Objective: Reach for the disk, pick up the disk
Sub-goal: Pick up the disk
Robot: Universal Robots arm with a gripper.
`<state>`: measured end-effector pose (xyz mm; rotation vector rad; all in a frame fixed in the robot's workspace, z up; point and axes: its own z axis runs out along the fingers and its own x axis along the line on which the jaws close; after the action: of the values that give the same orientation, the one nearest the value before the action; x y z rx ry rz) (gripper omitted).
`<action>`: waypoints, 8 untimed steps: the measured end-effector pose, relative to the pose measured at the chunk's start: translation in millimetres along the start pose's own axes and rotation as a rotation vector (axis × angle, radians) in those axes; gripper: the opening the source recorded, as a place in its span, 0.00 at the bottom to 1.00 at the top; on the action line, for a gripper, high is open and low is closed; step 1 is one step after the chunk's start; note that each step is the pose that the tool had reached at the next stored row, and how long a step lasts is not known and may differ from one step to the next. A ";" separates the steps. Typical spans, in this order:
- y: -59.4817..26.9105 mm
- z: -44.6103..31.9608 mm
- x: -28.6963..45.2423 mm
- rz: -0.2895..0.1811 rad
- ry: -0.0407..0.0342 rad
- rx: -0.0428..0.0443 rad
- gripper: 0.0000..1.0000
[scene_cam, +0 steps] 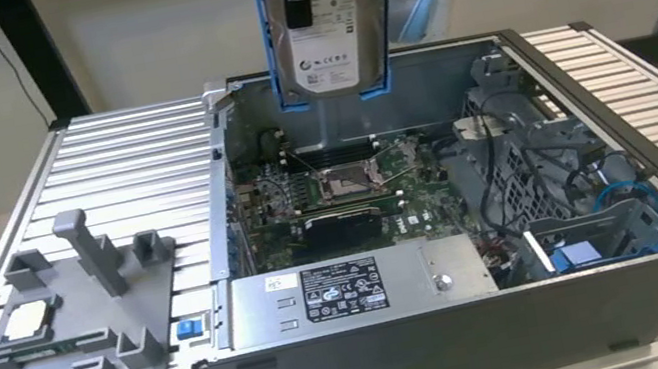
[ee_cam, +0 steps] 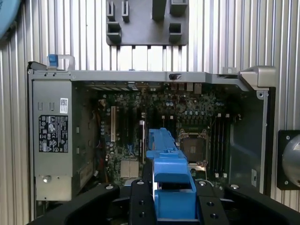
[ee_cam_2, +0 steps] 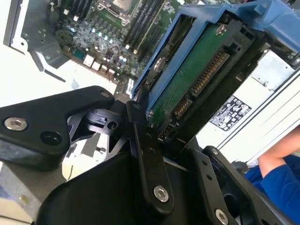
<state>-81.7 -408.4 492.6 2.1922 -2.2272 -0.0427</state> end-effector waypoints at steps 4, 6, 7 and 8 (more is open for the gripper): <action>-1.0 -0.1 10.2 0.001 0.0001 -0.0029 0.00; -1.5 -0.1 15.3 0.001 0.0001 -0.0042 0.00; -1.8 -0.2 17.8 0.001 0.0002 -0.0050 0.00; -2.0 -0.2 20.3 0.002 0.0001 -0.0056 0.00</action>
<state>-80.0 -428.8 492.5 2.1876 -2.2260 -0.0488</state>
